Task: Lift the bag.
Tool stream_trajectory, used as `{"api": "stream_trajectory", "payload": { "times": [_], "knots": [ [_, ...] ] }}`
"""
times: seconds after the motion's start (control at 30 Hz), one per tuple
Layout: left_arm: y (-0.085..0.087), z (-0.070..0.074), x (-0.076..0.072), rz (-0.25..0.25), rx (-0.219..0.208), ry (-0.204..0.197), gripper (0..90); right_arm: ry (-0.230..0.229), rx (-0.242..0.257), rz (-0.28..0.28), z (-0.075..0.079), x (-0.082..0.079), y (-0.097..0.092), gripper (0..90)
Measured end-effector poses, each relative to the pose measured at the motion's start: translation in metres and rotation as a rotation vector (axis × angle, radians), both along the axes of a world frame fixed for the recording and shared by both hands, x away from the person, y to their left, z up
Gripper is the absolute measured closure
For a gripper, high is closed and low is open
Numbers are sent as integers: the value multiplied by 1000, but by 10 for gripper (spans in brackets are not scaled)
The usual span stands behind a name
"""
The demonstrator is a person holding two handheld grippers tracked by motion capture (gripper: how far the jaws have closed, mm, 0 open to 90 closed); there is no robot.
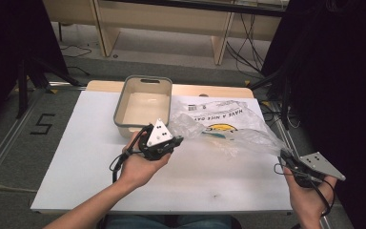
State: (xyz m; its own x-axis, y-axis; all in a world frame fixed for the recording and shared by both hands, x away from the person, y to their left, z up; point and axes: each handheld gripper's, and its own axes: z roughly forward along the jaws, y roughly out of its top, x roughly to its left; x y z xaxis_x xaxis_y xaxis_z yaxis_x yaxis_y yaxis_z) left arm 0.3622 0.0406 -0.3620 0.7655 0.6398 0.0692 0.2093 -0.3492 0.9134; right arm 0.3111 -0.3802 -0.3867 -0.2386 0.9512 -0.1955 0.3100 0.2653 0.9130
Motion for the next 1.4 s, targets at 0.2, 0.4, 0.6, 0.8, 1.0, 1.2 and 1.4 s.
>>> {"api": "stream_trajectory", "payload": {
  "times": [0.2,0.4,0.6,0.8,1.0,1.2,1.4],
  "knots": [
    [3,0,3,13,-12,-2,889,-24,10,1,4,2,3,900],
    [4,1,5,22,-20,-6,889,-45,17,-1,9,3,5,900],
    [6,3,10,37,-31,-10,889,-64,21,-6,13,6,7,900],
    [7,3,15,53,-38,-12,888,-94,18,-7,20,6,10,900],
    [8,3,19,66,-47,-14,888,-114,18,-9,26,6,11,900],
    [10,5,21,80,-56,-20,888,-132,17,-10,30,8,12,900],
    [12,6,23,91,-67,-28,888,-142,18,-8,33,9,14,900]
  ]
}}
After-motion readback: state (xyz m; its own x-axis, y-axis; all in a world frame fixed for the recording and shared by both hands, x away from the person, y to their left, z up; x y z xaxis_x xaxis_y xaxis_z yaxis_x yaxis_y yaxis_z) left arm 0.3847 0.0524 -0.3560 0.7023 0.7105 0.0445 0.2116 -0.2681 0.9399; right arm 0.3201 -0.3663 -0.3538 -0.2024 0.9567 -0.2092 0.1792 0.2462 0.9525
